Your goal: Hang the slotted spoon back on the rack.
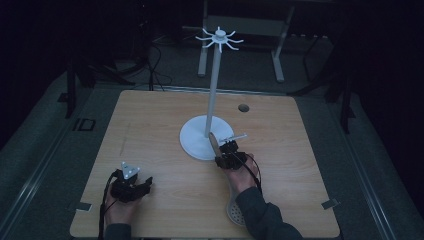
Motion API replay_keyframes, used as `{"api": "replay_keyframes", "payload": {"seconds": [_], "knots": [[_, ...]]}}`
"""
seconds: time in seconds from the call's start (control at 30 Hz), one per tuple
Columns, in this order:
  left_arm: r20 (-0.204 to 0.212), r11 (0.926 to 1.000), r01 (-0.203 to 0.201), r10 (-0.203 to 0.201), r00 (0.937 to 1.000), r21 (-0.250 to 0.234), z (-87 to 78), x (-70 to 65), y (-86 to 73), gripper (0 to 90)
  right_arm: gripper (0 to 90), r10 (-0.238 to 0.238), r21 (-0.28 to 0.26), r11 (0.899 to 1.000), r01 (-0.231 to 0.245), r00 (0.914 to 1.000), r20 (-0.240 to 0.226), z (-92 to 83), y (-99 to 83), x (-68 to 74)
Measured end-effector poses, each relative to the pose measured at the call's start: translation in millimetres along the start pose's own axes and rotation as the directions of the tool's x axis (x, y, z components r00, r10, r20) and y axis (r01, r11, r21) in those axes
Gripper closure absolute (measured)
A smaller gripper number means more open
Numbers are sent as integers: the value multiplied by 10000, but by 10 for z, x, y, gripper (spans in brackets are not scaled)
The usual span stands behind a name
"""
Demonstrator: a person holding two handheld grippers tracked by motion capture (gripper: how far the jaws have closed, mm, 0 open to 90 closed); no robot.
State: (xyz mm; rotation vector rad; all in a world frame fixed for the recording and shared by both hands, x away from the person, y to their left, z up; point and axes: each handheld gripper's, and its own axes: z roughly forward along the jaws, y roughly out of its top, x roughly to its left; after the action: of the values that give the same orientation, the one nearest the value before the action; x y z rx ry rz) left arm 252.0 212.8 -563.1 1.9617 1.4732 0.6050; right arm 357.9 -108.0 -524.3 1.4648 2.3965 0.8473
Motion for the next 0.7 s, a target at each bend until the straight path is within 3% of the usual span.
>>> {"api": "replay_keyframes", "payload": {"seconds": [0.37, 0.53, 0.7], "knots": [[-34, 10000, 49, -50, 10000, -68, -5, -4, 7, 409, 727, -62, -782, 9969, 47, 9998, -186, -139, 41, -57], [-44, 10000, 40, -40, 10000, -75, -6, -3, 7, 409, 727, -494, -1304, 9904, 458, 9985, -240, -211, 47, -54], [-65, 9999, 45, -45, 10000, -105, -10, 3, 7, 409, 727, -624, -1675, 9841, 589, 9979, -154, -265, 64, -54]]}}
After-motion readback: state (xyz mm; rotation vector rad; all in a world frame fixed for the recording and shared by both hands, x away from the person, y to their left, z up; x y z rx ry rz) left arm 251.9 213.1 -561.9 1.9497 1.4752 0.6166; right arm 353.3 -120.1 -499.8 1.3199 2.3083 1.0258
